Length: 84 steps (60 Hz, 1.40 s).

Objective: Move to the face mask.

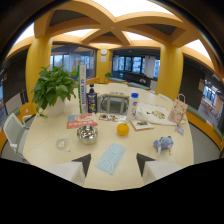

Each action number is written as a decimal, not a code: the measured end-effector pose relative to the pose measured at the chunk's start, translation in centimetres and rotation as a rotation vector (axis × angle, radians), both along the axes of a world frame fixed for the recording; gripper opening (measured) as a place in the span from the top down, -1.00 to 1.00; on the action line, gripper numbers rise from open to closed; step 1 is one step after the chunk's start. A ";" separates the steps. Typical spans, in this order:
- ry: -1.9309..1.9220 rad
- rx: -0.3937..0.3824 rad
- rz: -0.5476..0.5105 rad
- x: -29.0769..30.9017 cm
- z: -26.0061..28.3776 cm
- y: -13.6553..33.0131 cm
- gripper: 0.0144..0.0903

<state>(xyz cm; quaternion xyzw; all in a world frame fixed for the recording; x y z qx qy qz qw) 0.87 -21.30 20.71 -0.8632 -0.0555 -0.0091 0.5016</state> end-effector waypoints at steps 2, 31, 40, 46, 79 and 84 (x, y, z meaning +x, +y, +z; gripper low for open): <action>-0.002 0.003 -0.003 0.1 0.0 0.0 -0.89; -0.015 -0.041 -0.047 -0.6 -6.0 -5.3 -0.89; 0.006 -0.078 -0.037 -0.9 -9.8 -2.7 -0.89; 0.017 -0.096 -0.023 -0.9 -11.9 0.6 -0.90; 0.035 -0.204 -0.007 0.2 -18.5 10.3 -0.89; 0.041 -0.208 -0.005 0.1 -18.5 10.3 -0.89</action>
